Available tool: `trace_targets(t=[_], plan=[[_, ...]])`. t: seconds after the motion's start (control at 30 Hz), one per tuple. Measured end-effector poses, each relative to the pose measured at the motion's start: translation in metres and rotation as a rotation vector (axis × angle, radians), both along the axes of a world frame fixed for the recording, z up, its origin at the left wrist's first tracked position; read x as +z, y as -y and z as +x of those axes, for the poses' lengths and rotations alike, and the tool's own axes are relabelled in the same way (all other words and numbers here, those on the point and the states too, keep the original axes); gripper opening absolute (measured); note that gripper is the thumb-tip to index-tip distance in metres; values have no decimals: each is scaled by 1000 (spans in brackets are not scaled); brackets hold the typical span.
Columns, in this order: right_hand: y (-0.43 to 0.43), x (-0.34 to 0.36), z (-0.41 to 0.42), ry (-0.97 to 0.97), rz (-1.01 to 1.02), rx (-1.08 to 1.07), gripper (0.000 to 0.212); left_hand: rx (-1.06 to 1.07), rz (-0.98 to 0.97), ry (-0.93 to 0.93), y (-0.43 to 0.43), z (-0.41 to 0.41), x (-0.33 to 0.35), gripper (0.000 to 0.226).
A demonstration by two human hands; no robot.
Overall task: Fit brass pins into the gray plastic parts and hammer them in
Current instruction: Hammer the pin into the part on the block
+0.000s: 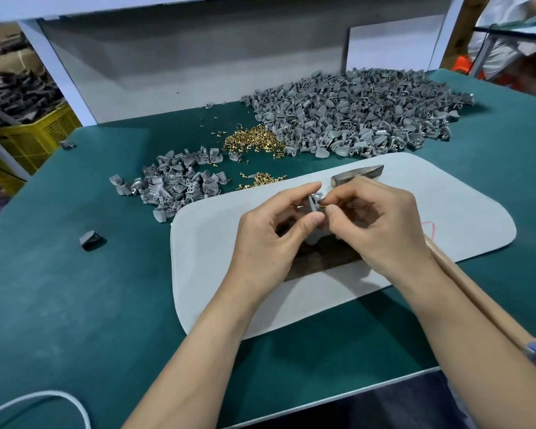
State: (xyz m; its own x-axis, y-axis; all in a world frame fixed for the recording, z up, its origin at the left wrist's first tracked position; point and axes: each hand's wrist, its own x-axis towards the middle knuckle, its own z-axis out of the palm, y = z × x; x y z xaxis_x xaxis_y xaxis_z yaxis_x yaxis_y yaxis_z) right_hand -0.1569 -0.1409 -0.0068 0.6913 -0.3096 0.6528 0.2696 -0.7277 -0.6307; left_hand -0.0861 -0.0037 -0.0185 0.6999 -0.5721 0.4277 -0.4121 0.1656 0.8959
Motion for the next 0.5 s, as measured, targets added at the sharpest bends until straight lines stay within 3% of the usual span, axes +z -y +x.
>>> trace_targets(t=[0.17,0.23,0.33,0.5], plan=[[16,12,-9,40,111,-378,6,64,32,18,1,1,-4,26],[35,16,-12,-271,7,-518,14,88,41,9,1,3,-5,21],[60,15,-11,-865,-184,-485,42,152,65,9,1,6,-8,14],[80,23,0,-1106,-284,-417,38,181,149,-33,0,11,-11,14]])
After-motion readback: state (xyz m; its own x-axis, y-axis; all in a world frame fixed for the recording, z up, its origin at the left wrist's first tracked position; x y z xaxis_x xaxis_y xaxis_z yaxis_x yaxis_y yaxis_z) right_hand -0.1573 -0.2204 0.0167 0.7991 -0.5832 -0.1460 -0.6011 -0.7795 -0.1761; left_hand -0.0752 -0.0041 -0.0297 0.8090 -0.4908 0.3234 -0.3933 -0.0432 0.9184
